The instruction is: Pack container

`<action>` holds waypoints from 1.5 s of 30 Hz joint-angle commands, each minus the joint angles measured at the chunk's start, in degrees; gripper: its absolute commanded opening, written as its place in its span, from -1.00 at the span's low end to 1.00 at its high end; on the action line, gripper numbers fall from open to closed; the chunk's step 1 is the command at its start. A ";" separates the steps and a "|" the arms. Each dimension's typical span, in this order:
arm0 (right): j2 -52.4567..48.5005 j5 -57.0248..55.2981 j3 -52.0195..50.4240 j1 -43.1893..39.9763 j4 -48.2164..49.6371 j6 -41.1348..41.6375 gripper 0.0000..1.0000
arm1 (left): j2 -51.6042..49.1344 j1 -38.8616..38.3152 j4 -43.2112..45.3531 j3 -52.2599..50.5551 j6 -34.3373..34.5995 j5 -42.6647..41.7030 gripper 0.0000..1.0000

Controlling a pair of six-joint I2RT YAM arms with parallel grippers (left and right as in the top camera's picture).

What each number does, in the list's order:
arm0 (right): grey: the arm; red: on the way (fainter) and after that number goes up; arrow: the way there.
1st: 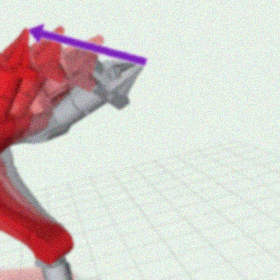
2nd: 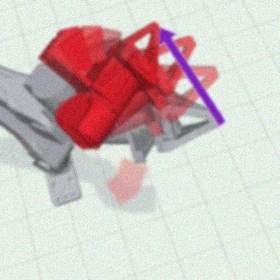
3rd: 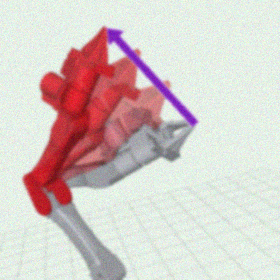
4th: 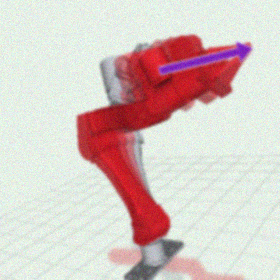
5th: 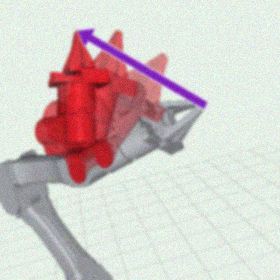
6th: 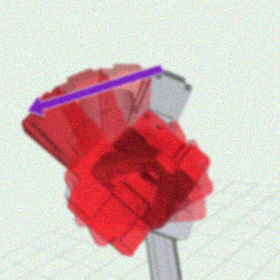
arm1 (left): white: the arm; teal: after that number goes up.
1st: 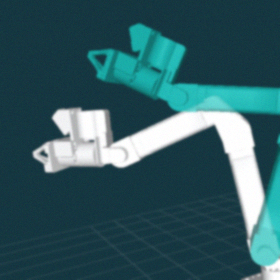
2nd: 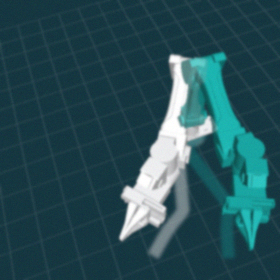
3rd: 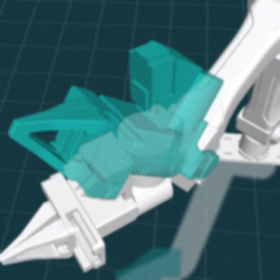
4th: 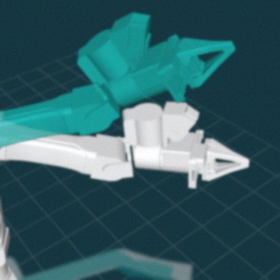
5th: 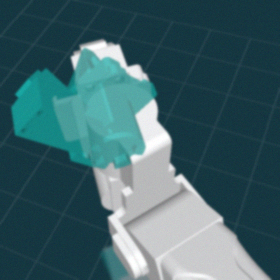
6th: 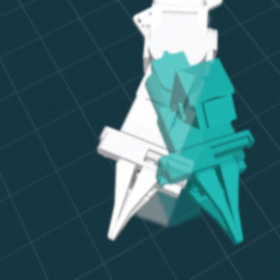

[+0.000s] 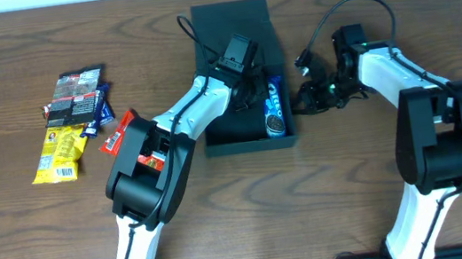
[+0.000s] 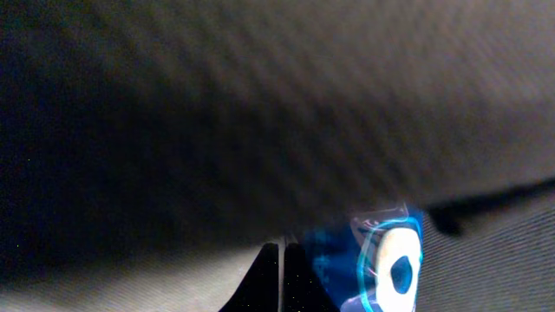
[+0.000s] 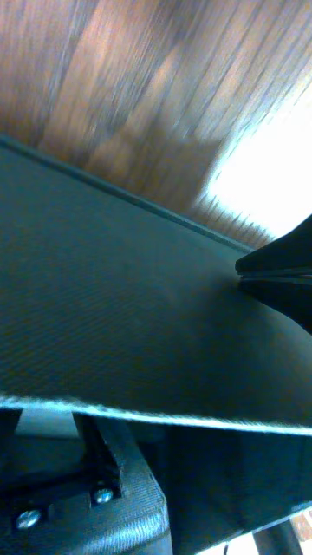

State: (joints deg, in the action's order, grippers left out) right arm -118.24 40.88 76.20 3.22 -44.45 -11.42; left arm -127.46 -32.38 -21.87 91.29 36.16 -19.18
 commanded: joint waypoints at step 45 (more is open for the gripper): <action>-1.14 -4.61 3.67 3.80 8.15 12.79 -0.97 | 4.96 -2.60 -22.16 1.77 -1.01 -0.39 -0.88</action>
State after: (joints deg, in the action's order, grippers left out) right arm -118.67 35.09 79.02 5.56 -36.91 -0.60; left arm -123.74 -34.68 -43.88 93.14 34.54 -17.85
